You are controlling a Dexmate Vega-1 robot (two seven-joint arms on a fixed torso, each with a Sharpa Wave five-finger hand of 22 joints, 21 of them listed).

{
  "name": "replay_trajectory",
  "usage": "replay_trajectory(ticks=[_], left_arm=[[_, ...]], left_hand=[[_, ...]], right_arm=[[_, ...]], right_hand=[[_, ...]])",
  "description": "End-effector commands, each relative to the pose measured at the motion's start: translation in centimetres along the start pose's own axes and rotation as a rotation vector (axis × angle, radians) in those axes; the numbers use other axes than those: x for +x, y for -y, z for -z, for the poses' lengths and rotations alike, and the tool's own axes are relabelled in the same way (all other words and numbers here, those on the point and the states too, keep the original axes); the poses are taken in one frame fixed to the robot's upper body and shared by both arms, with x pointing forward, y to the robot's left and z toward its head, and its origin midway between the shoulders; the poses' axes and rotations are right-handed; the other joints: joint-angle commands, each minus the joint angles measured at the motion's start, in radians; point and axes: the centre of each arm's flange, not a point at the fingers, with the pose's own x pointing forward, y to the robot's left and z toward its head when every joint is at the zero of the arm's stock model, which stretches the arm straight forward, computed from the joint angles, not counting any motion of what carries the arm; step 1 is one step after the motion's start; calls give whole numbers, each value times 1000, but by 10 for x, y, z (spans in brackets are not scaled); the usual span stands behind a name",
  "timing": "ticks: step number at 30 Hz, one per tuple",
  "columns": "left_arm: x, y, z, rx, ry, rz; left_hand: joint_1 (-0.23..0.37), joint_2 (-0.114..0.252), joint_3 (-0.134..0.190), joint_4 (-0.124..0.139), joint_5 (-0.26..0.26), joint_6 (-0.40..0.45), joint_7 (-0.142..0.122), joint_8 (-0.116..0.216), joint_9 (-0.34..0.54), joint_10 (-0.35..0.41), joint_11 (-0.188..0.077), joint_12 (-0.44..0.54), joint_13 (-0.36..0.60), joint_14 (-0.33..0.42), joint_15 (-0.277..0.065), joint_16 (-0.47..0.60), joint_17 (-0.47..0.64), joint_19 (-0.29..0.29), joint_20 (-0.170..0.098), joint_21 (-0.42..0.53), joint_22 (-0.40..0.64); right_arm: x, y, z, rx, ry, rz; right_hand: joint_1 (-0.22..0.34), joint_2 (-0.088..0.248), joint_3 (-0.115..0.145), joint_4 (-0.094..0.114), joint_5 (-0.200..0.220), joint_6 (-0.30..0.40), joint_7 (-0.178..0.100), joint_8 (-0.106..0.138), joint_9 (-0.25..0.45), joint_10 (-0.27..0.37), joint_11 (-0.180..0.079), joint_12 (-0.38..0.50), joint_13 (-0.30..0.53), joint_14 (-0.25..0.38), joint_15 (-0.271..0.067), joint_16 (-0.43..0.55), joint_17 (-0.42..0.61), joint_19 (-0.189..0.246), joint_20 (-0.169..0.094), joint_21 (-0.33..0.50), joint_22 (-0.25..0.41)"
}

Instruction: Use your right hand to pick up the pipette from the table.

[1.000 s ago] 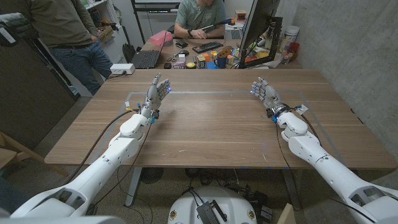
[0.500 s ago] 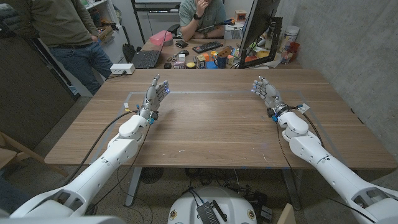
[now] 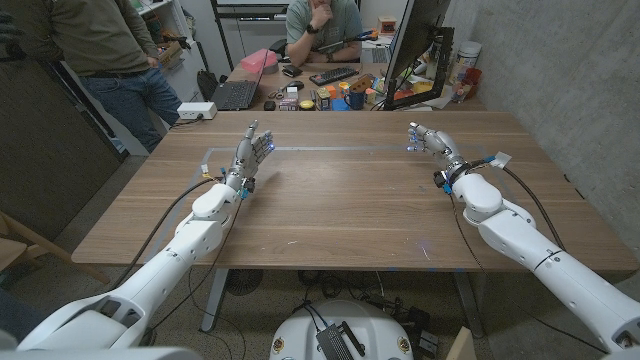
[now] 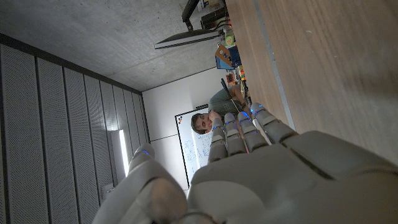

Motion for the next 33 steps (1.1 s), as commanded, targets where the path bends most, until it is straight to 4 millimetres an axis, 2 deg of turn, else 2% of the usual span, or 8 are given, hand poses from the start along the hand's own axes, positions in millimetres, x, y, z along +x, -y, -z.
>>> replay_trajectory(ticks=[1,8,11,14,20,24,29,33], left_arm=[[20,-1,6,-12,-6,44],[29,-3,6,-11,-7,68],[32,-5,7,-16,-5,75],[33,-7,8,-18,-7,79],[36,-8,9,-19,-7,86],[37,-7,10,-20,-8,89],[36,-5,12,-21,-7,91],[36,-5,12,-23,-7,89]], left_hand=[[12,4,2,-1,5,13,2,8,1,7,3,4,2,8,4,4,5,2,4,5,3],[12,4,1,-1,5,15,3,9,1,7,2,4,2,8,4,4,5,2,5,5,3],[12,5,0,-2,5,18,3,10,1,7,2,4,2,8,3,4,5,2,5,5,3],[12,5,0,-2,5,21,7,11,1,7,2,4,2,9,4,4,5,2,5,5,3],[12,6,-1,-2,5,23,6,11,1,8,1,4,2,9,5,4,5,1,6,5,3],[13,6,-2,-2,5,23,6,11,1,9,1,4,2,10,5,4,5,2,8,5,3],[13,6,-3,-2,5,26,7,12,1,10,3,4,2,12,5,5,6,2,8,5,3],[13,6,-3,-2,5,27,6,12,1,10,3,4,2,12,5,5,6,2,9,5,3]], right_arm=[[-38,-16,-50,-513,-54,151],[-52,-32,-69,-725,-92,229],[-58,-38,-75,-827,-114,265],[-62,-42,-80,-905,-139,295],[-63,-48,-87,-1009,-185,317],[-61,-50,-87,-1047,-238,306],[-58,-54,-88,-1115,-279,305],[-55,-57,-89,-1161,-330,302]], right_hand=[[26,-1,-1,-10,-10,20,0,0,5,28,-4,8,4,56,13,14,3,57,13,11,1],[53,-4,6,-15,-21,37,3,-4,6,47,2,10,5,112,17,12,-1,137,13,25,0],[75,-17,10,-24,-29,38,7,-9,6,51,3,8,5,139,26,9,-4,178,8,31,-1],[79,-36,5,-24,-34,41,8,-11,7,53,4,7,5,162,26,8,-4,207,18,34,-2],[74,-52,-2,-17,-38,43,8,-13,7,54,7,5,6,171,45,3,-3,220,45,30,-2],[69,-67,-9,-13,-42,33,1,-20,8,41,16,-3,7,173,67,-7,-2,233,78,25,-3],[71,-81,-12,-12,-43,18,2,-26,8,31,38,-9,8,172,78,-16,-2,248,102,20,-3],[72,-89,-15,-10,-45,1,14,-32,9,16,60,-16,9,171,81,-22,-1,251,123,13,-3]])
